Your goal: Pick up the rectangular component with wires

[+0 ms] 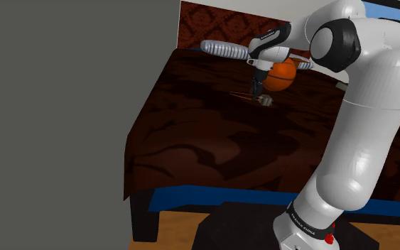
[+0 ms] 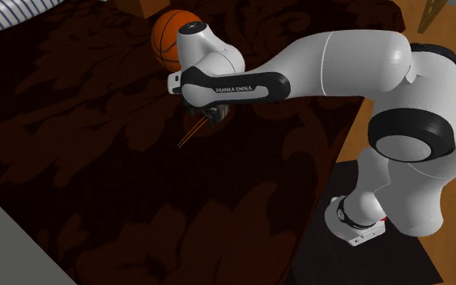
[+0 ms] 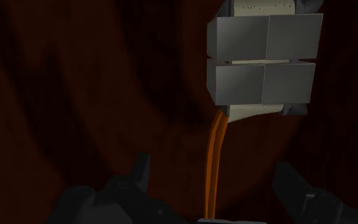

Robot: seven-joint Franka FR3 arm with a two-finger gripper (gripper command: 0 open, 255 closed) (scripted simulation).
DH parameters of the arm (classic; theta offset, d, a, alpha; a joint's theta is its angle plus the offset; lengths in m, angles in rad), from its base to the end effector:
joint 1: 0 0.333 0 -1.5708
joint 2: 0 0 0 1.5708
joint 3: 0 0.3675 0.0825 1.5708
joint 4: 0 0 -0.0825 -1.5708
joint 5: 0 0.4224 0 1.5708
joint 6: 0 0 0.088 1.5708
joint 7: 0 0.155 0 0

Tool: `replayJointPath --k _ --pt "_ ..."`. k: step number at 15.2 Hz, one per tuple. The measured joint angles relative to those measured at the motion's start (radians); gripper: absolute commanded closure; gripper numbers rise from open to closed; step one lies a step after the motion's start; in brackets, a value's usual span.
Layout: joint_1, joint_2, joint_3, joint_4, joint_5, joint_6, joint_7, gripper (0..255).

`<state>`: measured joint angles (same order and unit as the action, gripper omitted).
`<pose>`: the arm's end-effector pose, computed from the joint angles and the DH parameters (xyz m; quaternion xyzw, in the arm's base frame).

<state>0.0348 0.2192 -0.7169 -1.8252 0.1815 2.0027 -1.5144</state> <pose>0.5312 -0.3792 0.4284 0.9267 0.3757 0.0135 0.0022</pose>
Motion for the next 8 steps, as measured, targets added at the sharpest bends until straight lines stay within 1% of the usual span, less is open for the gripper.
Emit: replayJointPath --k 1,2,8 --pt "0.001 0.0 0.0 -0.009 0.0 0.009 -0.001 0" --pt "0.0 0.002 0.001 -0.013 0.002 0.014 -0.002 255" --pt "0.0 0.004 0.001 -0.016 0.004 0.019 -0.003 255"
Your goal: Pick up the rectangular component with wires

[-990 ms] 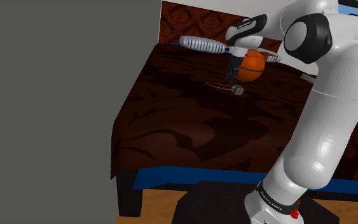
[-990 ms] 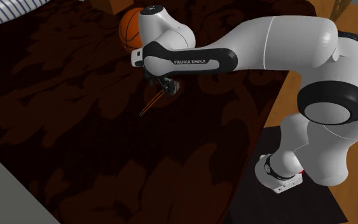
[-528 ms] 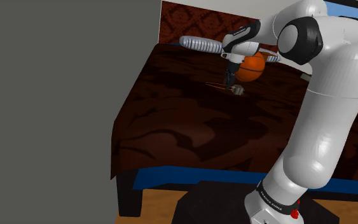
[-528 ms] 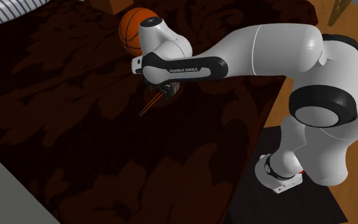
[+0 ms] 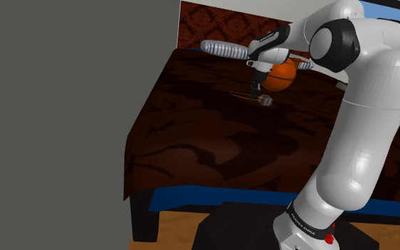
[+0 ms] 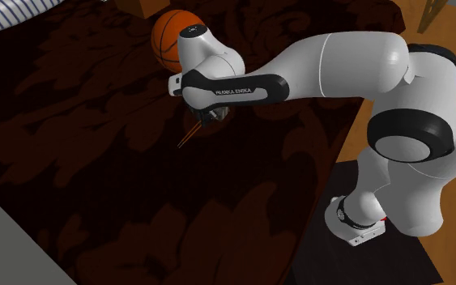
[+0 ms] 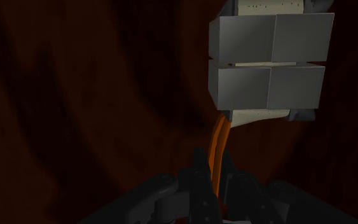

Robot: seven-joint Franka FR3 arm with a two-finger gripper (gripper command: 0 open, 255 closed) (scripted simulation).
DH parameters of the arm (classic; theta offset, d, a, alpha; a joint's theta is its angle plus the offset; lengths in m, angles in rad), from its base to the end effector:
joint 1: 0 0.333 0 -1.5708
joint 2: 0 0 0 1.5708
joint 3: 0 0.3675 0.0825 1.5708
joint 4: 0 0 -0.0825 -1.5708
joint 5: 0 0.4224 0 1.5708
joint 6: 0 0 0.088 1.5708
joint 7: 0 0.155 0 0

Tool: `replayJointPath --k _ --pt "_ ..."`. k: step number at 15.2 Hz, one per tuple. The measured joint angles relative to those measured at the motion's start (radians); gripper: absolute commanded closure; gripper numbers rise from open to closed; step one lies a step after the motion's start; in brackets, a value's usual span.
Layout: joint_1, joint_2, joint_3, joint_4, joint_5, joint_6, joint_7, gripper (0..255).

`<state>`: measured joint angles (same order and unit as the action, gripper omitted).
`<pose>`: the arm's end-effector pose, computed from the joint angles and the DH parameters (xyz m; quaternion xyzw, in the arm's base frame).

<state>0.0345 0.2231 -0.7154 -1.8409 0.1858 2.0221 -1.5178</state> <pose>0.5307 -0.3788 0.4201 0.9266 0.3757 0.0138 0.0026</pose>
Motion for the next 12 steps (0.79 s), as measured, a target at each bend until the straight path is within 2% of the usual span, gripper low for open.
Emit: replayJointPath --k 5,12 --pt "-0.001 -0.001 -0.001 0.004 -0.001 -0.005 0.0 255" --pt "0.003 -0.026 -0.007 0.069 -0.024 -0.088 0.017 255"
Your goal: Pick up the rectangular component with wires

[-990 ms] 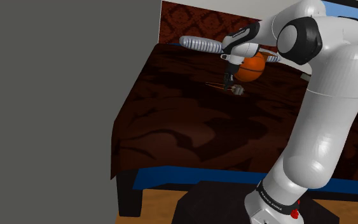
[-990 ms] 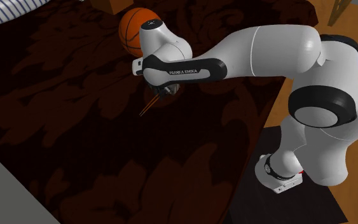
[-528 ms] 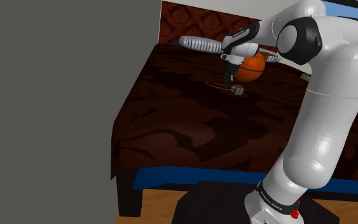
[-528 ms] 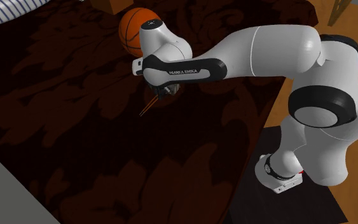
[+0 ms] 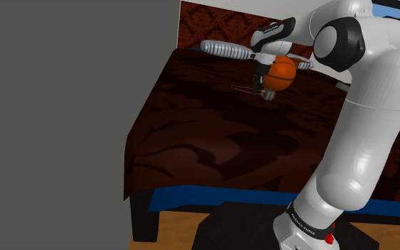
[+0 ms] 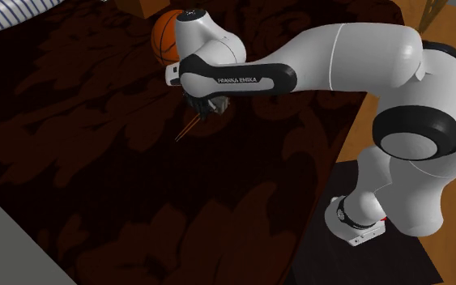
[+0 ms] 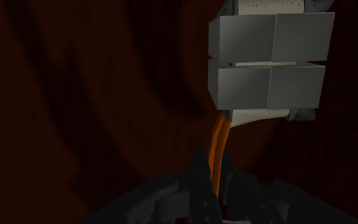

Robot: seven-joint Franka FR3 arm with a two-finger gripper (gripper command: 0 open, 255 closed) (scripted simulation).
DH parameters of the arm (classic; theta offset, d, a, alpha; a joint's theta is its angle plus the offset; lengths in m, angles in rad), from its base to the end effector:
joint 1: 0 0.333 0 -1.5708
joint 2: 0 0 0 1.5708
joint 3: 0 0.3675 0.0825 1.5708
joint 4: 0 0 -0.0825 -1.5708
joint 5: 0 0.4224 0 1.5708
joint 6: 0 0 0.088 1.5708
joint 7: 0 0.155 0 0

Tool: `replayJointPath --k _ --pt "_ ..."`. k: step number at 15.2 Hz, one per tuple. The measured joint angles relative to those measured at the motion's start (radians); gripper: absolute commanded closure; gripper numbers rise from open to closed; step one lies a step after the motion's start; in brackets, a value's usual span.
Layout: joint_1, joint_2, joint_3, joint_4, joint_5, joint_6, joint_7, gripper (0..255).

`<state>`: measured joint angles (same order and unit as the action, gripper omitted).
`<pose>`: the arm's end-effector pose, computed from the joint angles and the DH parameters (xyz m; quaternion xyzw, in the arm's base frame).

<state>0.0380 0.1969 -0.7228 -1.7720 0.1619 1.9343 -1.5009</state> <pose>0.5307 -0.3798 0.4612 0.9266 0.3757 0.0138 0.0026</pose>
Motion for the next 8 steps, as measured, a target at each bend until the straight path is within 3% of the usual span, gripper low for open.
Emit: replayJointPath --k 8 --pt "0.0 -0.018 -0.005 0.082 -0.016 -0.095 0.012 255"
